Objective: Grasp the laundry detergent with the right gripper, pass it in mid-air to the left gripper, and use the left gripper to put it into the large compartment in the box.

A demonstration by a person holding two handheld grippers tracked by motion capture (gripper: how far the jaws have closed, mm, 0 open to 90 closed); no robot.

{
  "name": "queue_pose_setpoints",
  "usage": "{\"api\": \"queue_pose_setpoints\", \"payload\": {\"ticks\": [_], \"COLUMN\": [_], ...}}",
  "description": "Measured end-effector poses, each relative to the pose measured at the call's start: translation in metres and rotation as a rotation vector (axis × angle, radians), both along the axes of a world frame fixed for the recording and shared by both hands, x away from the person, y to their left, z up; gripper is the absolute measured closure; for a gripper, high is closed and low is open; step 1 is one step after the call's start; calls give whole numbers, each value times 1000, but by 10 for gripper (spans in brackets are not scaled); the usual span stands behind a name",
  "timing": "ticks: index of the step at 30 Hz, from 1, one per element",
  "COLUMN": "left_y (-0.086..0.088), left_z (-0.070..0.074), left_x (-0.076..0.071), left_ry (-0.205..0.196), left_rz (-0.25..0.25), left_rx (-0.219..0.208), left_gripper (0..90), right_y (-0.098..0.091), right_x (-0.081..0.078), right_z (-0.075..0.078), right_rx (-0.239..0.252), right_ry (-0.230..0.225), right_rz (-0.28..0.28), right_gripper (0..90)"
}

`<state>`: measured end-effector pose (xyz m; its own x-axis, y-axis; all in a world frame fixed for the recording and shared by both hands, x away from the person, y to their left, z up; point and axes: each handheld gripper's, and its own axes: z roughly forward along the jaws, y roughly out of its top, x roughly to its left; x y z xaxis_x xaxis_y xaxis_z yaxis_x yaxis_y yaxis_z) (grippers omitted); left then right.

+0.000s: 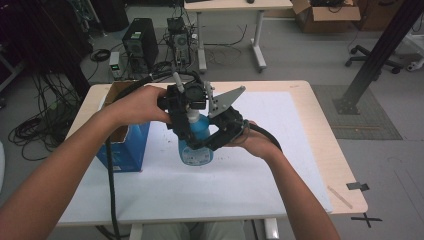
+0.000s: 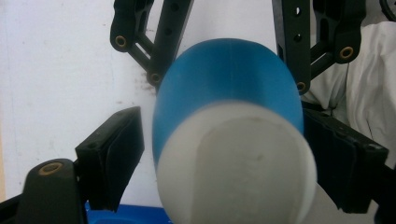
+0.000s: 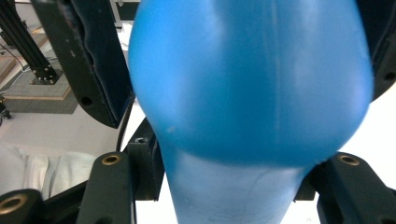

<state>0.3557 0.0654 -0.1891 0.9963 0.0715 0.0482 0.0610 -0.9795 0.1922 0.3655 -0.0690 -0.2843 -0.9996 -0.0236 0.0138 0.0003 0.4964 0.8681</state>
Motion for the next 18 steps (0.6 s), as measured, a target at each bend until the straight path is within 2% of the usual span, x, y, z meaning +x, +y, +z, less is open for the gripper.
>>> {"api": "queue_pose_setpoints", "payload": {"ticks": [5,12,18], "left_y": [0,1,0], "left_z": [0,-1,-1], "left_x": [0,1,0], "left_ry": [3,11,21], "left_rz": [7,1,-5], "left_rx": [-12,-8,-6], "left_gripper": [211,241,305], "right_y": [0,-1,0], "right_x": [0,0,0], "right_z": [0,0,-1], "right_rx": [-2,-2,0], "right_ry": [-1,3,0], "right_rz": [2,0,3], "right_gripper": [428,428,427]}}
